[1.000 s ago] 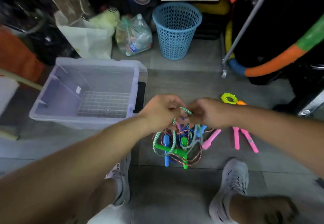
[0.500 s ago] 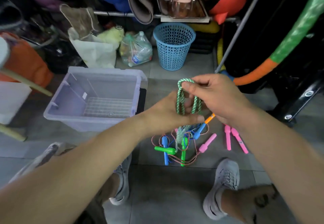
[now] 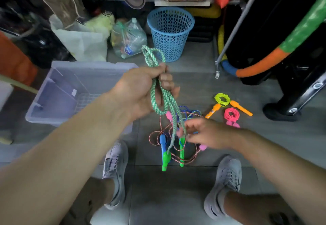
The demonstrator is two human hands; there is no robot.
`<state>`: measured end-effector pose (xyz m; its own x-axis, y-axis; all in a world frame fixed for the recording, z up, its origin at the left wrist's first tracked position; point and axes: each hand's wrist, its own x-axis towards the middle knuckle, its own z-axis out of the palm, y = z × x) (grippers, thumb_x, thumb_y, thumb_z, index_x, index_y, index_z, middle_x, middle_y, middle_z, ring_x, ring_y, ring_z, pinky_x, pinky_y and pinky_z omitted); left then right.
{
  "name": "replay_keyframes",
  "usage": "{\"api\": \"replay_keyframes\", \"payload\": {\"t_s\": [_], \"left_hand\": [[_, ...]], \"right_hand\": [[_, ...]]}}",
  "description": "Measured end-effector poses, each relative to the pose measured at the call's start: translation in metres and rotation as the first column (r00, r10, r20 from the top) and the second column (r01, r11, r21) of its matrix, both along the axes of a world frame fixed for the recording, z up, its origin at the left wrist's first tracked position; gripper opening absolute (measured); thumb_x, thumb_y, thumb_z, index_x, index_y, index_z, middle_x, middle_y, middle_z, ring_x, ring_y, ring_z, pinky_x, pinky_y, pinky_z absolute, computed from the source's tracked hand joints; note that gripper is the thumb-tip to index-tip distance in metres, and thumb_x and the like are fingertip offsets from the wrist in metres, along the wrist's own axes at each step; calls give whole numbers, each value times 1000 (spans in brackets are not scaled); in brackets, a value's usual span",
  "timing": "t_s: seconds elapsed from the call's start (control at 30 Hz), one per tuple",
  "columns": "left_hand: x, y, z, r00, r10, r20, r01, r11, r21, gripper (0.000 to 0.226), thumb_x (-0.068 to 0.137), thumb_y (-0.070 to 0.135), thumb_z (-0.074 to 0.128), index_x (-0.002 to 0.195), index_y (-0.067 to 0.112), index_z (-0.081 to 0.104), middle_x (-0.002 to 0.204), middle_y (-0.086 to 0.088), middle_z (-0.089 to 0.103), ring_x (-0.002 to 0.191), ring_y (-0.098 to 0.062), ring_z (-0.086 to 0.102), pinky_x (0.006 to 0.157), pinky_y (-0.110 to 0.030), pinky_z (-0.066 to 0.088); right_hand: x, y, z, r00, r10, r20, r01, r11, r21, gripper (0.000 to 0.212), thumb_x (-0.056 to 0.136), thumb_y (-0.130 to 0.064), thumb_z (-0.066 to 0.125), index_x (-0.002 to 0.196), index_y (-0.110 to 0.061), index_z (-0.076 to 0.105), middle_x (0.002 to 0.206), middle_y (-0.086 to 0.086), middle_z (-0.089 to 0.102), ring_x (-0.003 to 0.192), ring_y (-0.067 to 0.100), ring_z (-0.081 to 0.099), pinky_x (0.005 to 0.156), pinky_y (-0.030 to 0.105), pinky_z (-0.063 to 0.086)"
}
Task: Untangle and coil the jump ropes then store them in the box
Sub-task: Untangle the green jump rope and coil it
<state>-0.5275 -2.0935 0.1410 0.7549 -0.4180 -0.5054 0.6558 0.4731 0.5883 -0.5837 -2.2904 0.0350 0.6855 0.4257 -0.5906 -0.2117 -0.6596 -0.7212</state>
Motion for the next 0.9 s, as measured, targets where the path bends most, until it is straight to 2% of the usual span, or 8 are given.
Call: {"api": "replay_keyframes", "payload": {"t_s": [0.1,0.17,0.23,0.3,0.4,0.53,0.8,0.9], "left_hand": [[15,8,-10,973,-64,221,-33,911,410,21,101,20,51,81,17,48,61,0,40,48,-13,37,49,-26,43],[18,11,-22,861,-349,370,-102,594,798,24,90,40,61,85,18,52,68,-2,53,59,-21,50,61,-36,46],[10,8,-32,776,-577,255,-20,381,924,51,77,65,65,107,24,56,92,5,65,85,-15,63,81,-36,50],[-2,0,-39,673,-701,235,125,421,899,67,67,71,73,121,36,54,109,16,67,104,-3,63,97,-29,50],[-14,-14,-49,563,-747,355,218,548,808,47,76,34,86,114,34,59,101,19,72,97,1,67,92,-17,50],[-20,-18,-56,612,-679,406,273,663,697,27,78,12,85,96,6,66,86,5,75,83,-9,70,81,-23,54],[-21,-31,-52,709,-623,331,277,677,682,23,88,20,76,72,25,59,49,18,55,44,5,50,45,-6,36],[-23,-34,-48,673,-684,279,331,617,714,15,87,23,78,79,22,65,48,20,53,43,6,49,45,-6,36]], "right_hand": [[0,-11,-9,972,147,180,-79,937,-340,16,97,-18,58,83,-26,59,77,-5,66,74,12,65,70,26,51],[7,-15,5,974,-57,221,107,969,-221,6,98,-16,59,94,-18,63,88,6,74,75,20,72,69,34,59],[15,-14,30,928,-354,119,347,935,72,2,97,-14,63,98,-12,62,88,12,74,68,16,74,61,30,62],[21,-11,53,887,-459,47,429,859,278,7,93,-19,65,90,-13,67,74,12,71,66,20,72,72,40,63],[22,-6,65,903,-418,99,358,859,366,20,83,-37,67,70,-22,72,60,5,61,58,18,57,72,40,48],[20,3,74,883,-464,68,382,796,470,19,74,-30,72,74,-11,72,60,5,64,50,16,54,53,23,49],[21,3,80,766,-641,55,472,618,629,11,71,-17,76,79,-11,73,72,12,74,70,24,72,75,36,62],[20,3,81,765,-613,198,411,701,583,8,76,-17,78,81,-13,73,76,8,76,73,21,74,74,32,61]]}}
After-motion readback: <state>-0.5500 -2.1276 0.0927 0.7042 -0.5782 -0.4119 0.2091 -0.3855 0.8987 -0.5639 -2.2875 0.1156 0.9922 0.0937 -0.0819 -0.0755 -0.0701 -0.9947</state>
